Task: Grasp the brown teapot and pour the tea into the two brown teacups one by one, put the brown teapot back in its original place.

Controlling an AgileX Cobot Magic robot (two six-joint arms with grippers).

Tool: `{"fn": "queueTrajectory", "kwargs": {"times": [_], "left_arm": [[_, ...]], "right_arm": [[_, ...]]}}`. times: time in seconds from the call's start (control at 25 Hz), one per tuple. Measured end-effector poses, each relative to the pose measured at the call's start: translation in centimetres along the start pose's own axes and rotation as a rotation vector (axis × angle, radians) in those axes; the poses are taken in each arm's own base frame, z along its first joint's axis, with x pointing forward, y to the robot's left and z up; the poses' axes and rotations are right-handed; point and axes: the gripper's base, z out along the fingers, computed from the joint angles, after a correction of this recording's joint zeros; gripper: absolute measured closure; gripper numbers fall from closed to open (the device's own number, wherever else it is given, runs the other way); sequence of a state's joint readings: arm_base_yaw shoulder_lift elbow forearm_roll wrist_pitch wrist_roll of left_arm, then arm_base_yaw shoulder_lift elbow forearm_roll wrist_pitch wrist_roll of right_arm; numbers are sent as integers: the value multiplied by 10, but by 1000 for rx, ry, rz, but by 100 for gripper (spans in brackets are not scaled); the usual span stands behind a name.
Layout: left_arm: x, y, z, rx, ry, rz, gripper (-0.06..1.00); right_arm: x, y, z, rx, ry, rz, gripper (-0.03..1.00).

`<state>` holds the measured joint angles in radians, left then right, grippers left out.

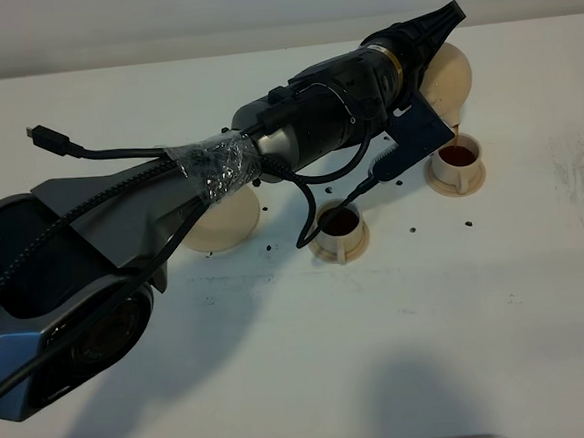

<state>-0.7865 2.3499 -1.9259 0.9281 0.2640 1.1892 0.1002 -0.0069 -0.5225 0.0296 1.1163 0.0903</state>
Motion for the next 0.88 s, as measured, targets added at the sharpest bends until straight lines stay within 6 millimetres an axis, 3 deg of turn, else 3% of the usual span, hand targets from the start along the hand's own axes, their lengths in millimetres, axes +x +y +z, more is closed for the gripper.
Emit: {"fn": "queueTrajectory", "kwargs": {"times": [0.88], "left_arm": [[4,3,-5,-9,8,89,86]], "right_arm": [[0,0,0,0,0,0,73]]}}
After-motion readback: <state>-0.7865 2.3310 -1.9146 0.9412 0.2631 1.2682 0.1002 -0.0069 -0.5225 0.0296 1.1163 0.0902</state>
